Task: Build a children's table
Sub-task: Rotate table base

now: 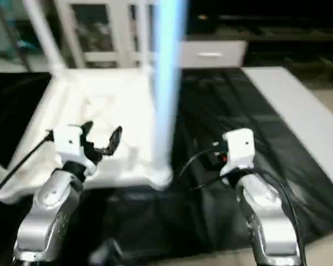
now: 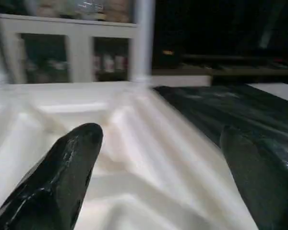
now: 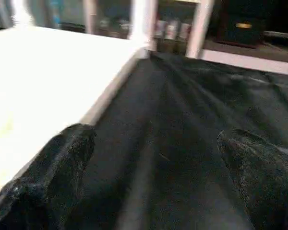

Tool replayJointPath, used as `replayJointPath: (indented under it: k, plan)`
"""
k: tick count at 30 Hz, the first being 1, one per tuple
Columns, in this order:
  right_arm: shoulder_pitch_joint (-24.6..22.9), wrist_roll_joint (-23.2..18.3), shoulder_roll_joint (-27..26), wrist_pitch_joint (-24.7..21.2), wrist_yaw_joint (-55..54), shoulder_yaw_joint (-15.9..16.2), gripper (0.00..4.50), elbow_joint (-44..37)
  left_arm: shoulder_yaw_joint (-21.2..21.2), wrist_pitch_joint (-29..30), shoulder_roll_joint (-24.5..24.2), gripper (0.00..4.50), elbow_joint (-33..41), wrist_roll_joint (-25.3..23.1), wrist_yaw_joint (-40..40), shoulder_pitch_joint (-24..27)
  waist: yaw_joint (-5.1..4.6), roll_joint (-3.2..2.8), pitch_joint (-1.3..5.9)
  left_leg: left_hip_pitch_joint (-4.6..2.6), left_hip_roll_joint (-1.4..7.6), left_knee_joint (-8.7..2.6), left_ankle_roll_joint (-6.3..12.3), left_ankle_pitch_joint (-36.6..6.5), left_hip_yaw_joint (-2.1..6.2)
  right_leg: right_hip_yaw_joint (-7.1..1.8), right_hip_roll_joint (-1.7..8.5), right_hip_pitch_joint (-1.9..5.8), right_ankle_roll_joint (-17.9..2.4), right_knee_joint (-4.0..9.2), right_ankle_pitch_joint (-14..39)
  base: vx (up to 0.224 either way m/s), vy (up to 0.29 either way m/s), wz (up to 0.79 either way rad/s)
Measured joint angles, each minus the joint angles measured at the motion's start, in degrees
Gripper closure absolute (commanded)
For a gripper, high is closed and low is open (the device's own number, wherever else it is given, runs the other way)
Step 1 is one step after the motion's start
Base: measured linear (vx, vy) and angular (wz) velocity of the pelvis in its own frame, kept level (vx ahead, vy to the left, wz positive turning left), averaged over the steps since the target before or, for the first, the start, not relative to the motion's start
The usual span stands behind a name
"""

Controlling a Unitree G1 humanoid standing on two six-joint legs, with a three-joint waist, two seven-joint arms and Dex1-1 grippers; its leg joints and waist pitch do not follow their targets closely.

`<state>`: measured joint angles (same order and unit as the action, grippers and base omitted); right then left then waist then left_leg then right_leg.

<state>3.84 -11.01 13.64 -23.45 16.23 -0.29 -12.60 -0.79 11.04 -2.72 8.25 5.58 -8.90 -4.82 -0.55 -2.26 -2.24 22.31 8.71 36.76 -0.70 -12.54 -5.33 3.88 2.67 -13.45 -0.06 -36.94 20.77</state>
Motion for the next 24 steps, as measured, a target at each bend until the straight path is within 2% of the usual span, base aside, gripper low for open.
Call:
replayJointPath:
  k: [1, 2, 3, 4, 5, 6, 7, 8, 9, 10, 11, 12, 13, 14, 15, 16, 17, 18, 19, 20, 21, 22, 24]
  plan:
    - [0.5, -0.2, 0.2, 0.0, 0.8, 1.1, 0.00, -0.3, -1.7, 0.3, -0.3, 0.06, -0.2, -0.2, 0.8, 0.0, -0.74, 0.94, 0.22, -0.05, -0.84, 0.22, 0.61, -0.7, 0.09, -0.29, 0.60, -2.89, -0.2, -4.42, 0.1, 0.215, 0.024, 0.01]
    - [0.3, -0.3, 0.9, -0.1, 1.2, 1.2, 0.00, -0.4, -1.8, 0.6, -0.3, 0.06, -0.3, -0.3, 1.0, 0.0, -0.92, 1.05, 0.29, -0.35, -1.16, 0.33, 0.76, -1.0, 0.33, -0.30, 0.51, -4.99, 0.5, -5.88, -0.2, 0.215, 0.024, 0.01]
    - [0.4, -0.3, 1.4, -0.2, 1.4, 1.1, 0.00, -0.4, -1.8, 0.6, -0.3, 0.06, -0.2, -0.3, 1.1, -0.1, -0.90, 1.34, 0.45, -0.56, -1.70, 0.36, 1.12, -1.3, 0.46, -0.65, 0.60, -7.31, 2.3, -6.05, -1.4, 0.153, 0.008, -0.13]
    - [0.2, -0.3, 1.7, -0.2, 1.6, 0.8, 0.00, -0.4, -1.5, 0.6, -0.3, 0.06, -0.1, -0.5, 1.3, -0.5, -1.15, 2.32, 0.61, -0.59, -4.23, 0.23, 0.75, -1.1, 3.14, -2.57, 1.02, -9.47, 4.6, -3.54, -4.2, 0.000, 0.000, 0.00]
    - [0.2, -0.3, 1.9, -0.3, 1.6, 0.7, 0.00, -0.4, -1.3, 0.7, -0.2, 0.06, 0.1, -0.7, 1.6, -0.6, -1.95, 3.82, 0.94, 0.12, -6.43, 0.63, 0.63, -1.1, 4.83, -4.19, 1.93, -9.96, 3.3, -1.90, -6.6, 0.000, 0.000, 0.00]
    - [-0.2, -0.2, 2.5, -0.4, 1.6, 0.2, 0.00, -0.2, -0.9, 1.1, 0.4, 0.06, 0.0, -0.8, 1.9, -0.7, -2.77, 4.05, 0.91, 1.29, -7.09, 1.48, 1.27, -0.8, 5.32, -3.95, 2.41, -10.06, 3.5, -2.15, -6.1, -0.071, -0.058, 0.43]
    - [-0.4, 0.2, 2.8, -0.6, 1.4, -0.6, 0.00, 0.1, 1.1, 1.2, 1.0, 0.06, 0.2, -0.9, 1.8, -1.2, -2.71, 3.41, 1.08, 2.21, -6.50, 1.36, 2.56, -0.3, 4.55, -1.74, 3.15, -9.77, 3.2, -0.93, -6.7, 0.010, -0.027, 0.56]
    - [-0.3, 0.2, 2.7, -0.7, 1.3, -1.0, 0.00, 0.4, 1.7, 1.2, 0.9, 0.06, 0.4, -1.0, 1.8, -1.4, -2.62, 2.74, 1.16, 2.15, -5.90, 0.36, 1.90, -0.4, 4.34, 0.47, 3.53, -9.15, 3.0, -0.05, -7.1, 0.010, -0.027, 0.56]
    - [-0.3, 0.3, 2.4, -0.8, 1.1, -1.0, 0.00, 0.5, 1.8, 1.3, 0.8, 0.06, 0.4, -1.4, 1.9, -1.6, -2.61, 2.39, 0.97, 2.15, -5.13, -0.14, -0.68, -0.2, 4.91, 2.76, 3.65, -8.21, 2.7, 1.01, -7.6, 0.017, -0.022, 0.54]
    - [-0.1, 0.4, 2.1, -0.8, 1.1, -0.6, 0.00, 0.5, 1.5, 1.4, 0.2, 0.06, 0.4, -1.9, 2.0, -1.3, -2.15, 1.83, 0.77, 1.89, -4.82, -0.22, -1.13, 0.0, 6.68, 4.43, 3.26, -7.06, 2.4, 1.95, -8.0, 0.013, -0.034, 0.49]
    - [0.8, 0.2, 1.1, -0.8, 1.0, 0.0, 0.00, 0.6, 0.9, 1.5, -0.3, 0.06, 0.5, -2.1, 2.3, -0.8, -2.15, 1.73, 0.62, 1.55, -4.31, -0.19, -1.19, 0.0, 6.92, 2.80, 2.10, -7.40, 0.3, 0.34, -6.9, 0.013, -0.034, 0.49]
    - [1.4, -0.2, 0.1, -0.9, 1.0, 0.3, 0.00, 0.5, -0.4, 1.6, -1.0, 0.06, 0.5, -2.4, 2.8, -0.4, -1.96, 1.76, 0.63, 1.29, -3.91, -0.21, -1.31, 0.1, 7.20, 1.68, 1.07, -7.36, -1.2, -2.27, -5.9, -0.028, -0.062, 0.30]
    - [1.4, -0.6, 0.1, -0.9, 0.9, 0.3, 0.00, 0.3, -1.3, 1.7, -1.2, 0.06, 0.5, -2.8, 3.2, -0.4, -1.15, 1.55, 0.55, 1.32, -3.30, -0.21, -1.71, 0.4, 7.17, 1.01, 0.30, -7.66, -1.7, -4.53, -5.0, -0.066, -0.117, 0.23]
    - [1.4, -0.7, 0.2, -1.0, 0.9, 0.2, 0.00, 0.4, -1.6, 1.9, -1.2, 0.06, 0.6, -3.2, 3.7, -0.4, -0.29, 1.90, 0.65, 1.44, -2.67, -0.28, -2.29, 0.8, 7.12, 0.43, -0.33, -7.59, -2.2, -5.36, -4.5, -0.066, -0.117, 0.23]
    - [1.4, -0.9, 0.3, -1.0, 0.9, 0.2, 0.00, 0.4, -1.5, 2.4, -1.3, 0.06, 0.6, -3.4, 4.1, -0.4, 0.06, 2.47, 0.67, 1.49, -2.68, -0.48, -2.57, 1.3, 6.84, -0.41, -0.25, -7.36, -2.7, -4.69, -4.1, -0.094, -0.169, 0.17]
    - [1.7, -1.2, 0.4, -1.0, 1.1, 0.2, 0.00, 0.5, -1.4, 2.9, -1.2, 0.06, 0.5, -4.0, 4.4, -0.4, 0.32, 3.15, 0.72, 1.71, -2.65, -0.54, -2.83, 1.8, 6.46, -1.54, -0.26, -7.24, -1.6, -3.54, -2.3, -0.121, -0.197, 0.11]
    - [1.6, -1.4, 0.6, -1.0, 1.2, 0.0, 0.00, 0.7, -1.1, 3.3, -1.2, 0.06, 0.4, -4.3, 4.6, -0.4, 0.74, 3.18, 0.65, 1.85, -2.44, -0.69, -2.08, 2.2, 6.04, -1.48, -0.40, -7.04, -0.8, -3.29, -2.8, -0.121, -0.197, 0.11]
    - [1.6, -1.7, 0.9, -1.0, 1.3, -0.7, 0.00, 1.5, -0.5, 3.8, -0.9, 0.06, 0.4, -4.4, 4.8, -0.6, 1.45, 2.87, 0.40, 1.87, -2.18, -0.29, -0.43, 1.6, 4.92, -1.30, -0.49, -7.11, -0.8, -2.94, -3.5, -0.110, -0.173, -0.01]
    - [1.3, -1.6, 1.6, -1.0, 1.5, -1.6, 0.00, 3.0, 0.8, 4.1, -0.5, 0.06, 0.4, -4.3, 4.7, -0.9, 2.34, 3.28, 0.09, 1.71, -1.61, 0.76, 0.99, 0.6, 2.34, -1.60, -0.29, -7.28, -0.6, -2.76, -3.9, -0.105, -0.140, -0.07]
    - [1.2, -1.6, 2.3, -1.0, 1.7, -2.1, 0.00, 3.6, 1.8, 4.1, -0.3, 0.06, 0.4, -4.2, 4.5, -1.3, 2.70, 3.12, 0.15, 0.93, -1.46, 0.70, 0.75, 0.5, 1.26, -1.63, -0.30, -7.37, -0.2, -2.48, -4.2, -0.105, -0.140, -0.07]
    - [1.3, -1.6, 2.5, -0.9, 1.7, -2.7, 0.00, 3.6, 2.3, 4.1, -0.3, 0.06, 0.5, -4.2, 4.2, -2.0, 2.88, 2.94, 0.13, -0.08, -1.39, -0.18, 0.73, 0.5, 0.34, -1.54, -0.38, -7.56, -0.2, -2.37, -4.5, -0.120, -0.109, 0.00]
    - [1.7, -1.7, 2.7, -0.8, 1.8, -3.2, 0.00, 3.6, 2.4, 4.1, -0.5, 0.06, 0.5, -4.2, 3.8, -2.9, 3.08, 1.60, 0.00, -0.72, -1.11, -0.93, -0.81, 0.9, 0.00, -1.18, -0.51, -7.73, -0.4, -2.18, -4.9, -0.121, -0.051, 0.03]
    - [1.8, -1.9, 2.7, -0.8, 1.9, -3.4, 0.00, 3.7, 2.2, 4.1, -1.8, 0.06, -0.3, -3.0, 1.3, -2.9, 2.79, 0.99, -0.27, -0.96, -0.69, -1.50, -2.00, 1.0, -0.68, -1.11, -0.50, -7.80, -0.3, -1.89, -5.1, -0.108, -0.029, 0.03]
